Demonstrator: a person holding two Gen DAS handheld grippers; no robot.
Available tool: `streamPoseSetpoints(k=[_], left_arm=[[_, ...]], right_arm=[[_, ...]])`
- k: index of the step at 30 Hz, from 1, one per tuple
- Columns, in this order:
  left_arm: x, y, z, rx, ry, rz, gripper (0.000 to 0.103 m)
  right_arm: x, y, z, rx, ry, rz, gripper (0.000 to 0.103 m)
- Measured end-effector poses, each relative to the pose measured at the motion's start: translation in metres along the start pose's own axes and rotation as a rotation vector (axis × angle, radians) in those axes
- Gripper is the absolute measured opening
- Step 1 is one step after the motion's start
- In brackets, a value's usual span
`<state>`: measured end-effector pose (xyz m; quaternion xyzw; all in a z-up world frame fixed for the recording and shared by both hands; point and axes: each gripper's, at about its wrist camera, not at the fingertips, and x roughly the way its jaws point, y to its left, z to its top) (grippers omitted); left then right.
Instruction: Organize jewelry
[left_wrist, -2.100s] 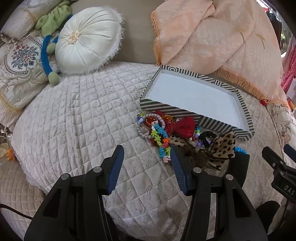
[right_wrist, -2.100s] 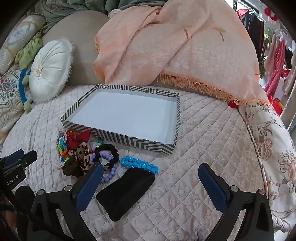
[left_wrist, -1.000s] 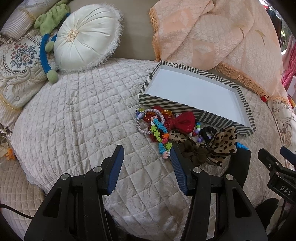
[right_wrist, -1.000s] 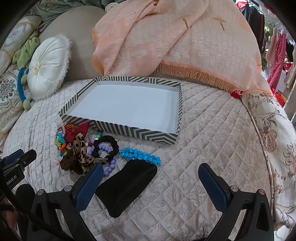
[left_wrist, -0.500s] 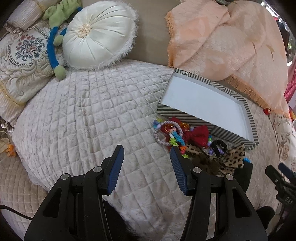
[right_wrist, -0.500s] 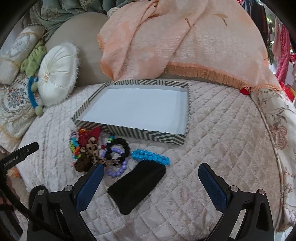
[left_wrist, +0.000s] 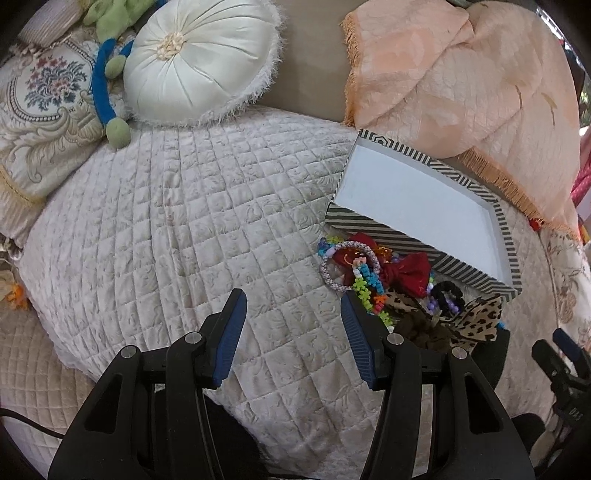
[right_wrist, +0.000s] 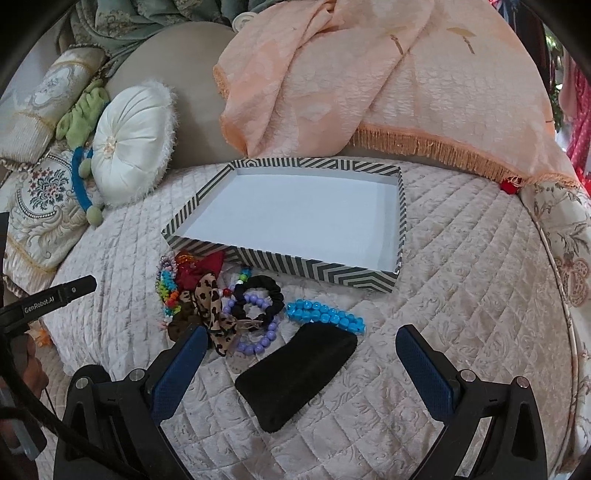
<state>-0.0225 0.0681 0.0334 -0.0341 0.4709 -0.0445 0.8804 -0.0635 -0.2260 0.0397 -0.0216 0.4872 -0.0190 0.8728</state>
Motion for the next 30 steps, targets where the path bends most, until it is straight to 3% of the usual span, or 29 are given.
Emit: streamPoseSetpoints(k=[6,30], left_arm=[[0.0,-0.007,-0.004,0.032,-0.016,0.025,0.053],[-0.011,-0.028,-0.015,0.073,-0.045,0.007,0.053]], right_arm=[[0.002,0.002,-0.002,0.005,0.017,-0.018,0.102],[-0.007,0.007,-0.005,0.004,-0.01,-0.029,0.102]])
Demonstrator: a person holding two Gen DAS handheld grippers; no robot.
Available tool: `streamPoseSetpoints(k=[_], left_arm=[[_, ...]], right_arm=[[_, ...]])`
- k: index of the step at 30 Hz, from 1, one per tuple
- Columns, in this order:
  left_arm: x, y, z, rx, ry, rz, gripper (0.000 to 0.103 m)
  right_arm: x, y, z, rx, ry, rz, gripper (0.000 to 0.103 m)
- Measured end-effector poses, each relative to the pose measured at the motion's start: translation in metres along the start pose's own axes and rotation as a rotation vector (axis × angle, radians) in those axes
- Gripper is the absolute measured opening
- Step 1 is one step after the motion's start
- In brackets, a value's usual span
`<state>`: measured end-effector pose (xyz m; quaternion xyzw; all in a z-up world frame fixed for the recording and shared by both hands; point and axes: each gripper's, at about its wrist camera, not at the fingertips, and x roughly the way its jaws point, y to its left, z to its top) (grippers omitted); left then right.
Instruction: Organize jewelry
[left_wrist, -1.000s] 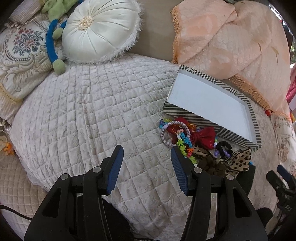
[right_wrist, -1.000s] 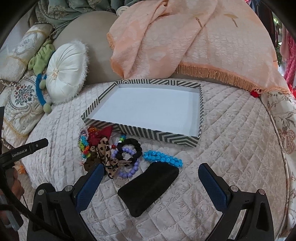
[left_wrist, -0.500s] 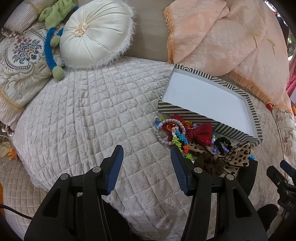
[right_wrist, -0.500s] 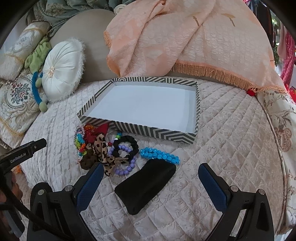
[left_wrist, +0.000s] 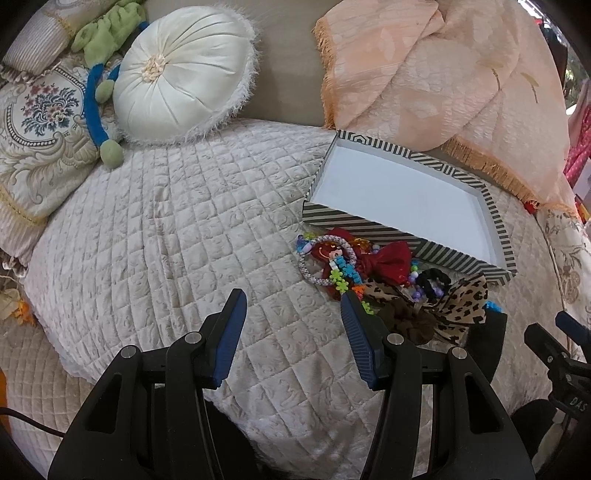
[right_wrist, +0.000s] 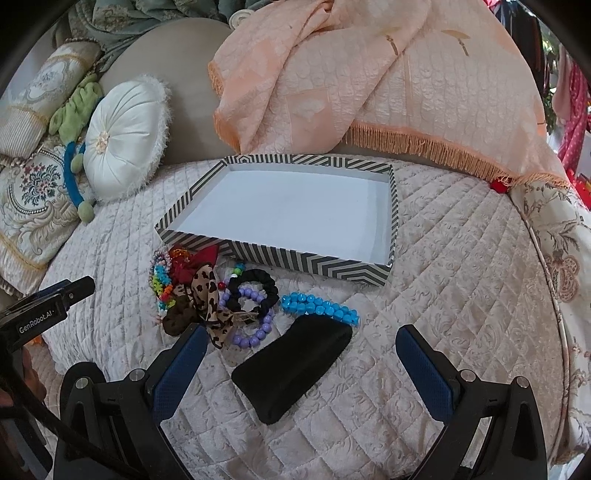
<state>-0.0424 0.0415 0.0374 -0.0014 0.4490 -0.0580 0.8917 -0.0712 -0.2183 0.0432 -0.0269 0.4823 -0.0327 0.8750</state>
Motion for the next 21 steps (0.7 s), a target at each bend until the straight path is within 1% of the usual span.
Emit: streamPoseSetpoints(k=[9,15,17,21], left_arm=[[-0.002,-0.005,-0.003,0.009,0.006,-0.04,0.053],[0.002,0.008,-0.001,-0.026,0.033,-0.07,0.054],[0.005,0.014,0.0,-0.051,0.049,-0.098,0.066],[0.011,0.019,0.002,-0.074,0.066,-0.122,0.067]], right_arm=[[-0.002,-0.003,-0.001,0.006,-0.006,0.001,0.102],[-0.003,-0.026,-0.005,0.071,0.012,-0.004,0.102],[0.0,-0.03,-0.009,0.09,0.03,0.006,0.102],[0.011,-0.029,-0.017,0.129,0.074,0.053,0.102]])
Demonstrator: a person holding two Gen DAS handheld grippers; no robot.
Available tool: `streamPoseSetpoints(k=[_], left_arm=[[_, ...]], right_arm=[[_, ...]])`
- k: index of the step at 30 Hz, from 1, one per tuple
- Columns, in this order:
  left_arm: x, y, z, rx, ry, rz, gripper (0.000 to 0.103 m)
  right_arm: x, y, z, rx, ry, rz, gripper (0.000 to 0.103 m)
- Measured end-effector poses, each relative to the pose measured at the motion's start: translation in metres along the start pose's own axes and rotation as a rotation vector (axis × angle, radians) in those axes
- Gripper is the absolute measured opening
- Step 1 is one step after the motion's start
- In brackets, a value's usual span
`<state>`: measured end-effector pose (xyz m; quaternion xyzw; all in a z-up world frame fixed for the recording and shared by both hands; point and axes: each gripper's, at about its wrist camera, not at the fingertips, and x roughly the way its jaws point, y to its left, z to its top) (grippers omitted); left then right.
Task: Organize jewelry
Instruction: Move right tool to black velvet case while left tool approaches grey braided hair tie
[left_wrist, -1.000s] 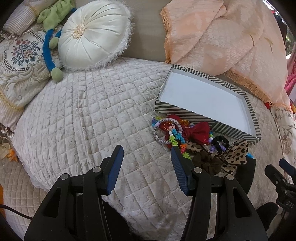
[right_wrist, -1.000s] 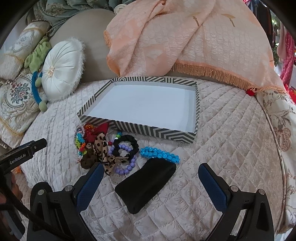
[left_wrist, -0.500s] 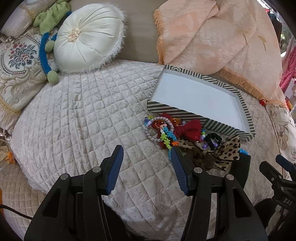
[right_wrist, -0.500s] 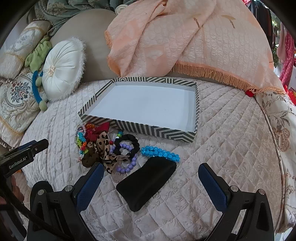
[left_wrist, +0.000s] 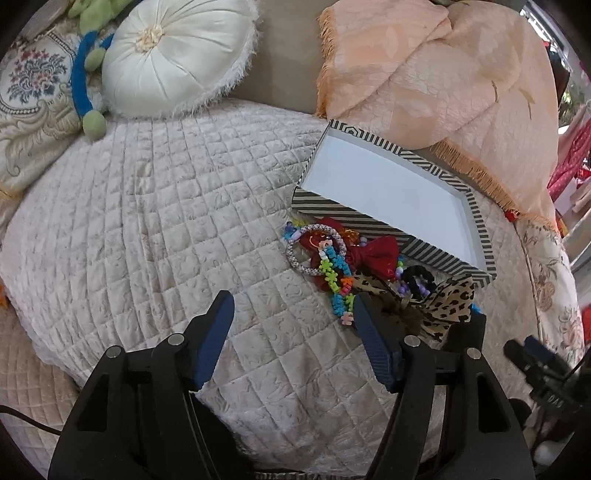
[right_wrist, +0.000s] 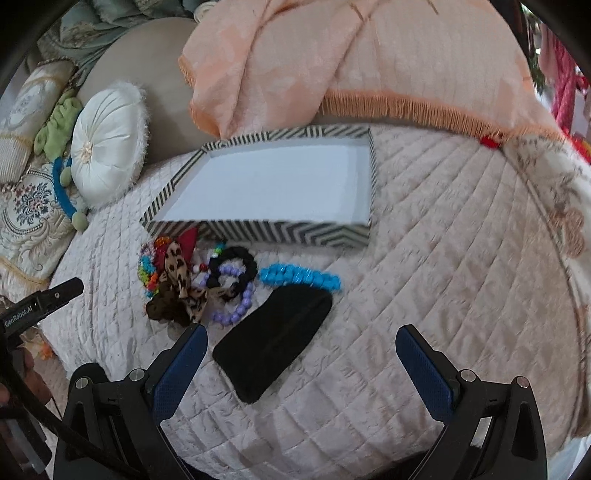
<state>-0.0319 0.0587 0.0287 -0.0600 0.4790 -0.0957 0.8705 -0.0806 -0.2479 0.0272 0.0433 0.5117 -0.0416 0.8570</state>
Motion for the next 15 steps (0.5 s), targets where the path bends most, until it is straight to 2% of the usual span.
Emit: streamPoseSetpoints(k=[4,12,15], left_arm=[[0.009,0.006,0.004,-0.021,0.033,-0.021,0.067],[0.033,0.017,0.025,-0.135,0.09,-0.081,0.067],[0.047,0.018,0.039,-0.18,0.116,-0.097,0.067]], right_arm=[[0.013,0.005,-0.005,0.016,0.03,0.031,0.102],[0.031,0.01,-0.008,0.026,0.069,0.071,0.102],[0.034,0.009,-0.006,0.038,0.071,0.094,0.093]])
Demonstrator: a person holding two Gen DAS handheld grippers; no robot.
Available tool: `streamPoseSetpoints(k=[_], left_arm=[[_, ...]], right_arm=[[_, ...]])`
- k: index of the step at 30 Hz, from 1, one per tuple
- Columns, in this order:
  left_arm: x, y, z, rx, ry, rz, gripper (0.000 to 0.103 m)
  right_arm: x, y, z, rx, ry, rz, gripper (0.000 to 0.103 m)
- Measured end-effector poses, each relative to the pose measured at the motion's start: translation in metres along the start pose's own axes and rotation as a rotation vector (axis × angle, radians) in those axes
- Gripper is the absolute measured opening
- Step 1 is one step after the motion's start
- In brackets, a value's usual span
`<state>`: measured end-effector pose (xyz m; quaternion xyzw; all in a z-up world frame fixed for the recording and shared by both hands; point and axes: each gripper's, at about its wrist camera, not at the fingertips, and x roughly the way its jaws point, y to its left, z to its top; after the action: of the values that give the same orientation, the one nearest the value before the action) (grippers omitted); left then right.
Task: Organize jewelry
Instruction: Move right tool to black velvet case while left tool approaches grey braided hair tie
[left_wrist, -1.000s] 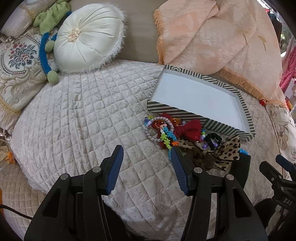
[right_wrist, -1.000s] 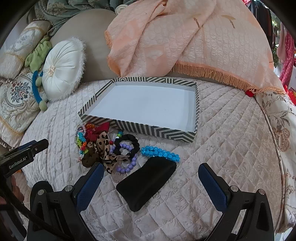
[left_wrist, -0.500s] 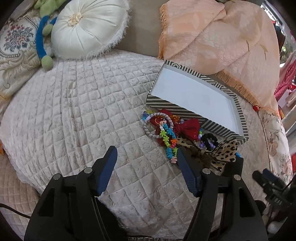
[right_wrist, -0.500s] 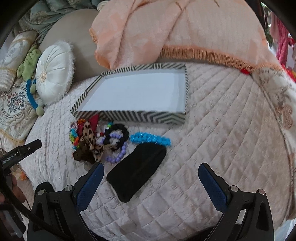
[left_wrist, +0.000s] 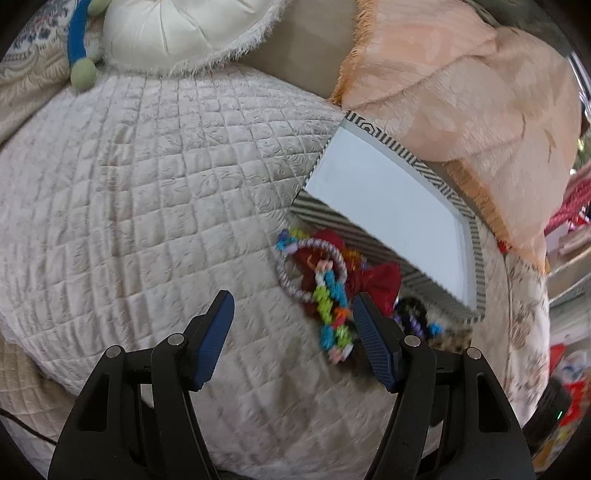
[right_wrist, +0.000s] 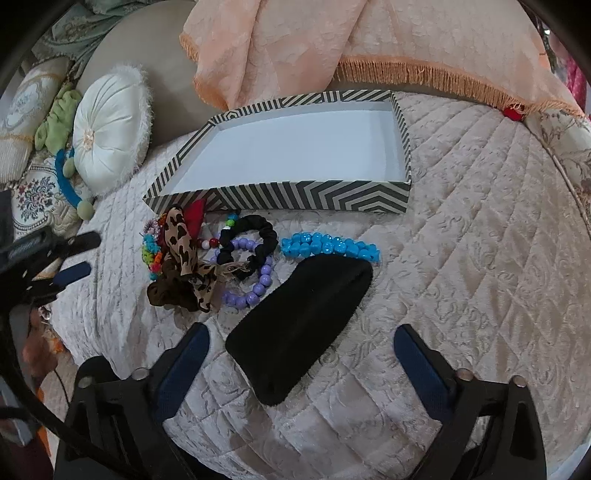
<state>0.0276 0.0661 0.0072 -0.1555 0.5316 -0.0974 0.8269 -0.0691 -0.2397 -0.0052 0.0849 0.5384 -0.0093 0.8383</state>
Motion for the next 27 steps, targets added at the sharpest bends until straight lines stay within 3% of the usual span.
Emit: streamPoseSetpoints(k=[6,18,23,24,27], left_arm=[[0.028,0.004,0.024,-0.006,0.016,0.081,0.067],[0.064,0.015,0.026,0.084,0.105,0.076,0.066],[0.075,0.012,0.029,0.087,0.104,0.071,0.066],[0.076,0.012,0.031,0.084,0.099,0.069,0.063],[0.08,0.004,0.031,0.121,0.087,0.105,0.032]], right_arm=[[0.005,-0.005,0.002,0.022,0.004,0.037,0.087],[0.02,-0.004,0.005,0.033,0.026,0.062,0.083],[0.032,-0.004,0.005,0.044,0.037,0.068,0.066],[0.032,-0.005,0.004,0.04,0.027,0.064,0.062],[0.031,-0.005,0.004,0.023,0.013,0.058,0.046]])
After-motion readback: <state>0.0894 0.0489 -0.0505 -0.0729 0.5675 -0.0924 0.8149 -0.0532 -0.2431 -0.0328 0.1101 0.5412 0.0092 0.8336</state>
